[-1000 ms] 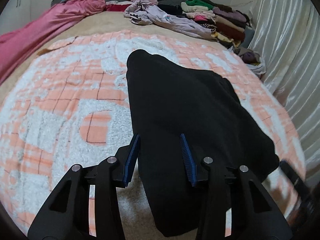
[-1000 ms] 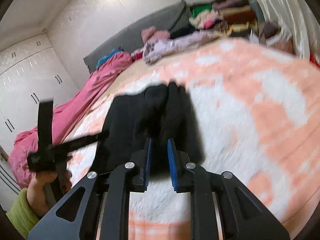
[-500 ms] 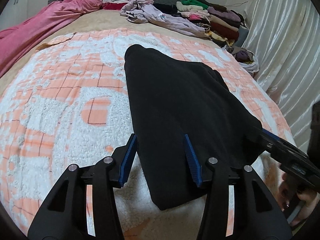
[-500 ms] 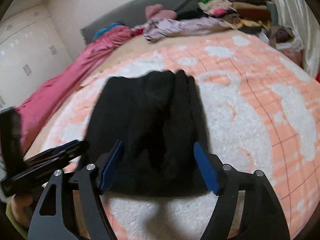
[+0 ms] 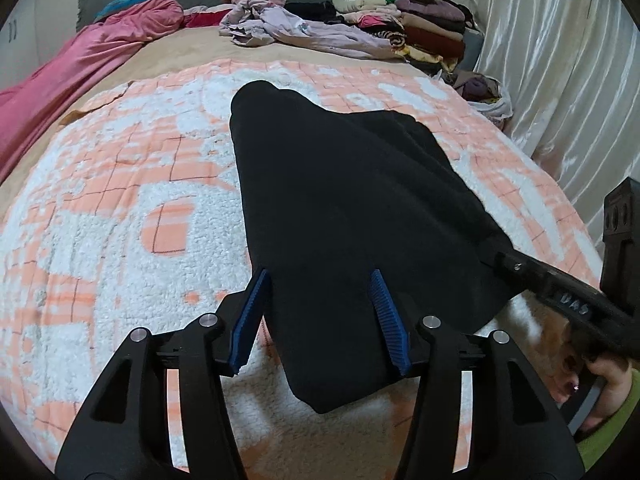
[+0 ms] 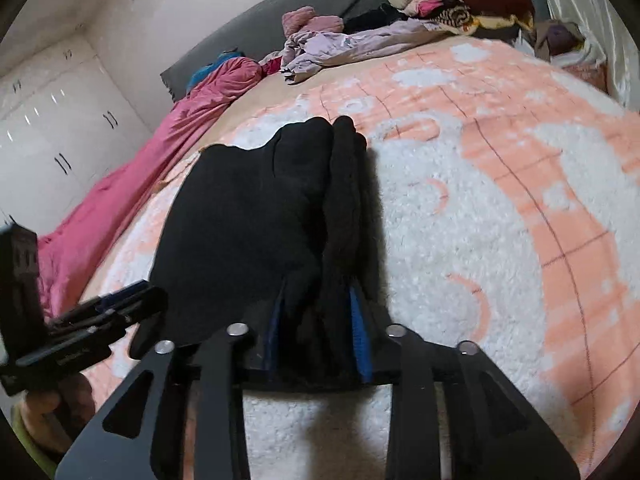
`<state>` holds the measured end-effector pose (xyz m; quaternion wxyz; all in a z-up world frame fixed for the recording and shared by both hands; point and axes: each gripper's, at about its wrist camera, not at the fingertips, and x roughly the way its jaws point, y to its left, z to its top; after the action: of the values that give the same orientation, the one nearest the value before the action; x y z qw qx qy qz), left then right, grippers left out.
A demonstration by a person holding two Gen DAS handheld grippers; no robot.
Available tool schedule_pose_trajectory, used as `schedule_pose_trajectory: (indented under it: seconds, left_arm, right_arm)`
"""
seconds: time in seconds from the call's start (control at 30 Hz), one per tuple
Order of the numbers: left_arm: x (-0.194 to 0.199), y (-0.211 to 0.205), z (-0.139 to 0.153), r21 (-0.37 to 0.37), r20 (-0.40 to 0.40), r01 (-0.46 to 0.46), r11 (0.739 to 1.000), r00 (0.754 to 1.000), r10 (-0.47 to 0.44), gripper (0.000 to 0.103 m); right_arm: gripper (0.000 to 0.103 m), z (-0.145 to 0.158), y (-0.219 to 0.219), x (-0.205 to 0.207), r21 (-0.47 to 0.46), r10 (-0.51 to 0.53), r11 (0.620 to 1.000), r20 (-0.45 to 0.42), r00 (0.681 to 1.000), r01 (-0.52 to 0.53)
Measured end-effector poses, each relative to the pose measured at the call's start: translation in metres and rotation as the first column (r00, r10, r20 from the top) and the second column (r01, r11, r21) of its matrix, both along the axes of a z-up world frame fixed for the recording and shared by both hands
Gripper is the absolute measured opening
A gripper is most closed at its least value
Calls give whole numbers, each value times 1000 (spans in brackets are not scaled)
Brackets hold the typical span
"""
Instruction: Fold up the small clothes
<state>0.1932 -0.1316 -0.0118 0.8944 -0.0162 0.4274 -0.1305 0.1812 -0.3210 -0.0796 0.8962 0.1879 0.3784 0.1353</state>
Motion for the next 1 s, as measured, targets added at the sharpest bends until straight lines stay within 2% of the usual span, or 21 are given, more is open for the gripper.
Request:
schedule_pose_trajectory:
  seconds: [0.07, 0.2, 0.27, 0.37, 0.5, 0.77, 1.0]
  left_arm:
    - [0, 3, 0, -7, -7, -3, 1000, 1000, 3, 45]
    - [1, 8, -2, -31, -19, -11, 999, 1000, 10, 45]
    - [1, 9, -2, -38, -21, -15, 999, 1000, 14, 45]
    - [1, 8, -3, -33, -20, -14, 999, 1000, 14, 45]
    - [0, 8, -2, -31, -22, -13, 999, 1000, 12, 45]
    - [-1, 8, -2, -39, -24, -10, 999, 1000, 9, 45]
    - [-1, 8, -3, -41, -24, -9, 999, 1000, 8, 45]
  right_arm:
    - [39, 10, 0, -3, 0, -12, 1000, 14, 1000, 12]
    - [40, 51, 0, -8, -79, -46, 995, 154, 987, 59]
    - [40, 63, 0, 2, -91, -39, 994, 165, 985, 55]
    - [40, 67, 6, 24, -101, 7, 995, 142, 990, 8]
    - [40, 58, 18, 66, -116, 38, 993, 50, 998, -31]
    - [40, 26, 30, 117, -145, 16, 989, -82, 996, -27]
    - [22, 17, 36, 120, -155, 42, 986, -85, 995, -55]
